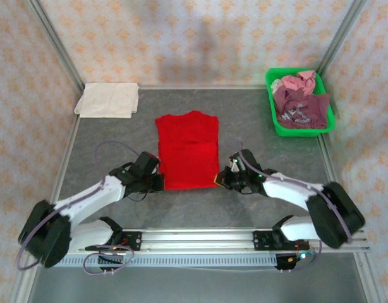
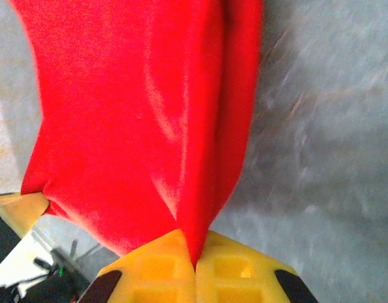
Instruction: Fold and stack the t-shirts
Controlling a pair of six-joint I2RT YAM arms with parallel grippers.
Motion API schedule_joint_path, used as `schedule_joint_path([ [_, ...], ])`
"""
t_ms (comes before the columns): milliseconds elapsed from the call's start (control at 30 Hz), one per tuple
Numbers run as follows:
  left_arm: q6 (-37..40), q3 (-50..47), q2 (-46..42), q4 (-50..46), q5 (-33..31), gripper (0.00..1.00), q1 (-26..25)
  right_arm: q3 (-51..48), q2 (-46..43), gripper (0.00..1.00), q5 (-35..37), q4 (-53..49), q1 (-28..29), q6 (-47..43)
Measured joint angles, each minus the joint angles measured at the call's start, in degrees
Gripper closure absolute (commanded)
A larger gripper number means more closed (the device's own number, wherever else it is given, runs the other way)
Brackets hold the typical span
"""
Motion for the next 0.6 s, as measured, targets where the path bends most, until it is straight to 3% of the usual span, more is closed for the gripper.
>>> schedule_joint_path([
  [133,-1.0,0.1,-10.7,-4.2,0.1,1.0,-2.2,-0.4,-11.0,1.0,2.3,-5.6,1.5,1.3],
  [267,-0.1,2.2,-16.3,-8.0,-3.0,1.0,-2.3,3.5,-13.9,1.0,5.8,-10.7,1.6,1.2],
  [600,5.1,17.0,-5.2,-4.7,-3.6,1.0,8.9,27.5,-0.9,1.0,10.4,-14.5,-3.3,-4.7],
])
